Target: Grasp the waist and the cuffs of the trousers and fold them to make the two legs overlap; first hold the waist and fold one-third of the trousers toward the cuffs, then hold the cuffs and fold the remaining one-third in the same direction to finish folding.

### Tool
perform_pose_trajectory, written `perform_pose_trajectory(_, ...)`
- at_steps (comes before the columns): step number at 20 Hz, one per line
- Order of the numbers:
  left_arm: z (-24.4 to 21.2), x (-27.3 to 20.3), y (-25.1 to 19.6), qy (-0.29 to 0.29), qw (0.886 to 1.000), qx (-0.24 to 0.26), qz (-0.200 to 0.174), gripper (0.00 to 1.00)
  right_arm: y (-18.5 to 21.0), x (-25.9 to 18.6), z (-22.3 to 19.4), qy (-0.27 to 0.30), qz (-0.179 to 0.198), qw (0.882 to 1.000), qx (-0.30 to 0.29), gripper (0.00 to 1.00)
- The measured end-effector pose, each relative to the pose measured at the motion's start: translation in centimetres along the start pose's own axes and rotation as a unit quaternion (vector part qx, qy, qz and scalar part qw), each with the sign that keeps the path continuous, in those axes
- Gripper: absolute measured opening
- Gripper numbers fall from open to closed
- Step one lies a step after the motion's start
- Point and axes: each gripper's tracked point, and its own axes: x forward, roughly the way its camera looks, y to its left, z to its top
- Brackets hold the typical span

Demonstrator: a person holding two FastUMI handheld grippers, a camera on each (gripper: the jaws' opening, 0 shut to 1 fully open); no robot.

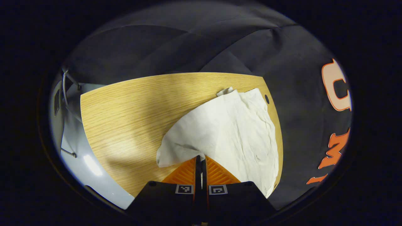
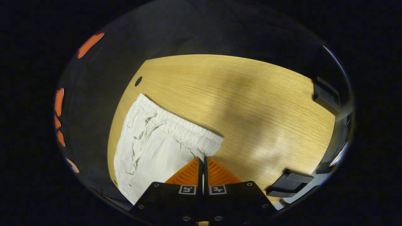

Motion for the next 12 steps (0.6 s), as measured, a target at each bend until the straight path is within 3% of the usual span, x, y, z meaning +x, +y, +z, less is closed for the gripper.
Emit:
perform_pose_trajectory(8, 2.3, -2.4, -4.8, -0.046, 0.994, 0.057, -0.081, 0.04, 2.7, -2.8, 2.4, -0.028, 0.077, 0.996, 0.030, 0.01)
perform_pose_trajectory(12, 2.3, -2.4, -4.8, -0.039, 0.995, 0.062, -0.074, 0.04, -0.1, -1.9, 1.6, -0.026, 0.010, 1.000, -0.014, 0.01)
